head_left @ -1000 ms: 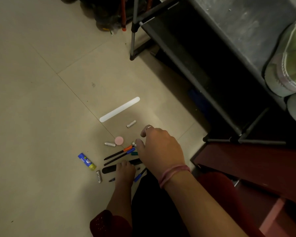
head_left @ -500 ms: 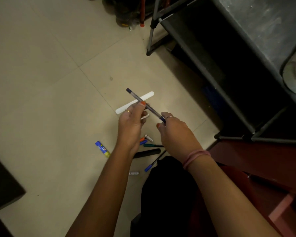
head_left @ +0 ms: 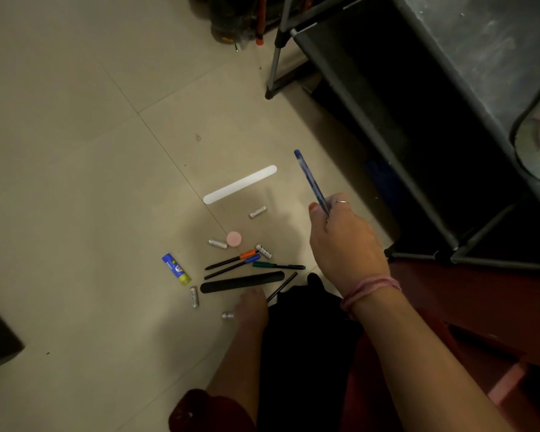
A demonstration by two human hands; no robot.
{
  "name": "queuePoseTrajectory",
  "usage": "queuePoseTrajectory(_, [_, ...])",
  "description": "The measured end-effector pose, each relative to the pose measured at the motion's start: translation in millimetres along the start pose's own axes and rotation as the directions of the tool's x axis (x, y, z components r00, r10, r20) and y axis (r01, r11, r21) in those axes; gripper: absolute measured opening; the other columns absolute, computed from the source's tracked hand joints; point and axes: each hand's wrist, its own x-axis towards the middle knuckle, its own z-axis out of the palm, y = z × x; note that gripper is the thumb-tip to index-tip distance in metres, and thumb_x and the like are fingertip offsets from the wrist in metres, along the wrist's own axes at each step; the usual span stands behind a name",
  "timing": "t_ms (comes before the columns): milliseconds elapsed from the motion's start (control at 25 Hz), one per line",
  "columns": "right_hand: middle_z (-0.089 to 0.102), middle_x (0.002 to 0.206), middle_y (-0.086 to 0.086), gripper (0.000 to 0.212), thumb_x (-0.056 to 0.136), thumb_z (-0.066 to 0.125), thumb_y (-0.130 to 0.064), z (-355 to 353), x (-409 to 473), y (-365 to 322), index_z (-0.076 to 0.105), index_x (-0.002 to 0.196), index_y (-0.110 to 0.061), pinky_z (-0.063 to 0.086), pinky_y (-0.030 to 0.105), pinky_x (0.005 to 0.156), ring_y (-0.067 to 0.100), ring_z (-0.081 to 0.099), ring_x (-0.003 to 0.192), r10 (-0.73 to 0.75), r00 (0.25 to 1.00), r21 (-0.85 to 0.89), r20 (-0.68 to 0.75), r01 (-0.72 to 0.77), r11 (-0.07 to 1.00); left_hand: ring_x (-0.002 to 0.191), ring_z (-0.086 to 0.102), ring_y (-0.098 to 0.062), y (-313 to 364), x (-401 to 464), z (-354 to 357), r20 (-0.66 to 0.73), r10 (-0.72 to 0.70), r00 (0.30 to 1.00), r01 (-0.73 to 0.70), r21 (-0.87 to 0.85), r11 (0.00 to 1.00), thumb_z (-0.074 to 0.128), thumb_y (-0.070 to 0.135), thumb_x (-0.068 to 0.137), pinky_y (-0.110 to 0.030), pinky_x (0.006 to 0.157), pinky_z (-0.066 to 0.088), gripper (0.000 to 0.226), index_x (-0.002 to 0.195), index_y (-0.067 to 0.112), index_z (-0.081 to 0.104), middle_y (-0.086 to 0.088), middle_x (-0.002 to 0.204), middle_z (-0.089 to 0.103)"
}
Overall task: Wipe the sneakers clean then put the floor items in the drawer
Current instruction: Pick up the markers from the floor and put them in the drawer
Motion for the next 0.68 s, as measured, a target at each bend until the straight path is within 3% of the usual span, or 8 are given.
queuePoseTrajectory(160, [0.046,0.066,-0.004,0.023,0.103,0.027,-0.033,2.3,0.8,-0.1,0.04,0.117,-0.021,0.024,0.023,0.044,0.008,0.041,0.054,-0.018,1.0,-0.033,-0.012,0.018,0.999,0.12,0.05,-0.025,3.5,10.0,23.7,0.01,0.014,1.0,-0.016,0.248,0.969,0.035,0.017,0.1,-0.035,0.092,0.044,0.033,0.129,0.01,0.047,-0.01,0.13,0.054])
queuePoseTrajectory(360, [0.042,0.095,0.002,0.02,0.098,0.04,-0.017,9.5,9.6,2.7,0.049,0.114,-0.009,0.022,0.012,0.049,0.01,0.037,0.066,0.033,0.999,0.008,0.003,-0.033,0.999,0.118,0.052,-0.025,0.2,19.5,25.7,0.055,-0.023,0.998,0.007,0.274,0.962,0.041,0.021,0.099,-0.035,0.094,0.043,0.035,0.13,0.007,0.049,-0.011,0.129,0.054])
queuePoseTrajectory(480, [0.046,0.091,0.0,0.017,0.098,0.037,-0.018,12.7,8.6,2.0,0.05,0.107,-0.011,0.023,0.013,0.047,0.003,0.036,0.06,0.012,0.997,0.056,-0.081,-0.008,0.998,0.104,0.058,-0.024,5.6,19.2,10.3,0.17,0.011,0.985,-0.005,-0.039,0.999,0.054,0.026,0.093,-0.033,0.085,0.047,0.027,0.113,0.008,0.057,-0.011,0.116,0.058])
queuePoseTrajectory(560, [0.052,0.08,-0.002,0.015,0.099,0.036,-0.022,12.4,7.9,-1.5,0.047,0.103,-0.015,0.029,0.015,0.043,0.003,0.043,0.057,-0.003,0.991,0.149,-0.131,0.022,0.989,0.095,0.06,-0.025,10.5,8.7,-9.4,0.204,0.099,0.974,-0.044,-0.257,0.965,0.059,0.028,0.091,-0.03,0.076,0.046,0.018,0.096,0.011,0.057,-0.01,0.102,0.06])
queuePoseTrajectory(680, [0.052,0.065,-0.004,0.012,0.099,0.039,-0.03,12.0,7.4,-2.1,0.042,0.102,-0.02,0.036,0.008,0.044,0.004,0.047,0.052,0.033,0.994,0.273,-0.107,-0.003,0.962,0.085,0.062,-0.015,21.8,-33.3,-54.3,0.025,0.141,0.99,-0.103,-0.562,0.821,0.058,0.03,0.093,-0.025,0.073,0.05,0.015,0.099,0.017,0.057,-0.003,0.097,0.064])
